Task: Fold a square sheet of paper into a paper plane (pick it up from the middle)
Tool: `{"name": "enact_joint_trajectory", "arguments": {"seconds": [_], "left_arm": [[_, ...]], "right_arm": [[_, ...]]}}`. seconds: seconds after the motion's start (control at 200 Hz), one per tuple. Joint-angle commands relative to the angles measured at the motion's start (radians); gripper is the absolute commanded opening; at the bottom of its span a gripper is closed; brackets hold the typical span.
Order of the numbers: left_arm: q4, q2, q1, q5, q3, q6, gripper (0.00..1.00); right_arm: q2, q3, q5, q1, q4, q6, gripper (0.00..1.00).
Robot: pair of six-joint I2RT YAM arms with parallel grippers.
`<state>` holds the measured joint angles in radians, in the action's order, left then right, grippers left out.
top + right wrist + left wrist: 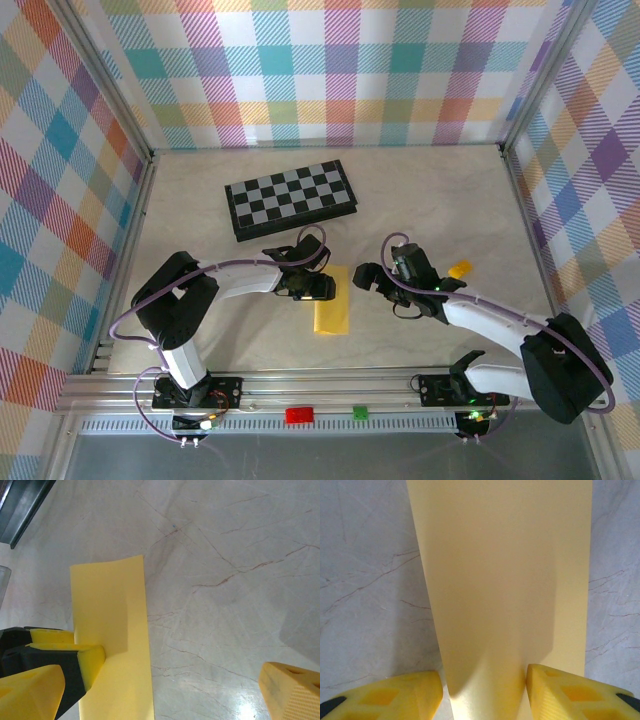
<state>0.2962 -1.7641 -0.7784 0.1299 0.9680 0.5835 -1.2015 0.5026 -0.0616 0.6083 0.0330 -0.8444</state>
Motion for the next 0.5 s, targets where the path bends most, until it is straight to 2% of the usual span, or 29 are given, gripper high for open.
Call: {"name": "enact_joint_trajectory", "arguments": {"seconds": [0.0, 0.495], "left_arm": [[-0.033, -0.118, -0.002, -0.075, -0.041, -0.011, 0.53], [-0.045, -0.125, -0.002, -0.068, -0.043, -0.019, 0.53]], "right_arm": [[-0.012, 0.007, -0.018, -0.002, -0.027, 0.019, 0.99], [-0.030, 0.013, -0.035, -0.002, -0.033, 0.022, 0.99]]}}
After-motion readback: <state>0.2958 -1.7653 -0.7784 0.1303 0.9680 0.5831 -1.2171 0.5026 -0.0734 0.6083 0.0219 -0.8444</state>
